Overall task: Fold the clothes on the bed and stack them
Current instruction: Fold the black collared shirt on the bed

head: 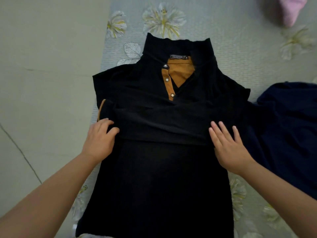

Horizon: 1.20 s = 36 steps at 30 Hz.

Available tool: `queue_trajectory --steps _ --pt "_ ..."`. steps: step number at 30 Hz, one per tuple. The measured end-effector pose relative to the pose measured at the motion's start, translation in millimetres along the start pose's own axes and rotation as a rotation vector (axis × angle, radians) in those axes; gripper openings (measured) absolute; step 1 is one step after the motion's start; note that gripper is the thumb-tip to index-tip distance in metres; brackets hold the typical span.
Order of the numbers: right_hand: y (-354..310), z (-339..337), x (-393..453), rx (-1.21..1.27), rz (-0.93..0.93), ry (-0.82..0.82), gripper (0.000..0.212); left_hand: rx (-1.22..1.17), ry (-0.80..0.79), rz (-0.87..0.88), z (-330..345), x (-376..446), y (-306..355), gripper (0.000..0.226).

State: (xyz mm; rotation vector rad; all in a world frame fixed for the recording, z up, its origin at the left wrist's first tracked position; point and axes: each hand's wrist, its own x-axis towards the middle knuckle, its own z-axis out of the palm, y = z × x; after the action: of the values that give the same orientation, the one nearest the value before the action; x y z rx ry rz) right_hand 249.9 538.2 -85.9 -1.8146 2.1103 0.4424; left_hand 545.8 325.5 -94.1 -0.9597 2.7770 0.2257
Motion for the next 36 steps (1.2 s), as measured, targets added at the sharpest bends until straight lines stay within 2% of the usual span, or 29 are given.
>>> queue_trajectory --steps 2,3,5,7,9,10,12,13,15,17,18,21,28,30,31,34,35,36 --pt "-2.3 -10.8 5.0 0.016 0.036 -0.14 0.071 -0.076 0.039 -0.08 -0.2 3.3 4.2 0.04" --pt "-0.8 -15.7 8.4 0.058 0.038 -0.121 0.068 -0.138 0.079 -0.157 -2.9 6.7 5.8 0.047" --pt "3.6 -28.5 19.3 0.2 0.03 0.071 0.069 -0.245 0.183 -0.343 -9.0 19.6 5.7 0.043" --pt "9.5 -38.1 39.8 0.24 0.055 0.329 0.048 -0.341 0.289 -0.558 -11.9 38.4 0.4 0.034" --pt "16.2 -46.8 66.9 0.238 0.153 0.339 0.038 -0.49 0.276 -0.799 -14.0 58.2 -8.1 0.039" --pt "21.8 -49.8 79.4 0.224 0.223 0.249 0.04 -0.516 0.232 -0.848 -11.7 65.3 -11.3 0.038" --pt "34.2 -49.5 94.2 0.132 0.311 0.034 0.036 -0.498 0.199 -0.785 -5.3 71.0 -10.3 0.032" --pt "39.8 -46.7 97.2 0.085 0.311 -0.022 0.031 -0.509 0.238 -0.753 -4.5 72.4 -9.7 0.029" --pt "49.1 -41.6 99.8 0.081 0.297 0.082 0.026 -0.575 0.383 -0.754 -5.8 75.2 -9.2 0.025" --pt "54.4 -39.4 98.1 0.132 0.396 0.274 0.023 -0.619 0.502 -0.842 -7.8 78.4 -12.9 0.025" --pt "55.6 -39.1 97.8 0.149 0.468 0.319 0.024 -0.627 0.525 -0.88 -8.1 80.1 -15.9 0.025" --pt "60.4 -32.7 102.2 0.167 0.622 0.285 0.026 -0.582 0.459 -0.926 -4.8 85.6 -23.5 0.027" --pt "52.7 -17.5 109.4 0.116 0.647 0.239 0.025 -0.496 0.284 -0.956 5.0 93.7 -29.1 0.029" --pt "45.0 -19.8 105.4 0.154 0.638 0.308 0.025 -0.458 0.333 -0.919 -0.1 90.1 -22.9 0.034" --pt "38.5 -21.5 101.4 0.174 0.613 0.363 0.027 -0.418 0.372 -0.843 -3.3 86.4 -18.3 0.039" --pt "6.8 -22.5 81.4 0.174 0.413 0.478 0.039 -0.25 0.439 -0.367 -3.2 65.5 6.2 0.043" --pt "-5.4 -18.7 72.4 0.159 0.332 0.473 0.042 -0.171 0.39 -0.213 2.5 56.6 14.2 0.045" --pt "-17.1 -13.6 62.8 0.153 0.271 0.429 0.046 -0.121 0.262 -0.114 7.5 48.3 21.7 0.049"
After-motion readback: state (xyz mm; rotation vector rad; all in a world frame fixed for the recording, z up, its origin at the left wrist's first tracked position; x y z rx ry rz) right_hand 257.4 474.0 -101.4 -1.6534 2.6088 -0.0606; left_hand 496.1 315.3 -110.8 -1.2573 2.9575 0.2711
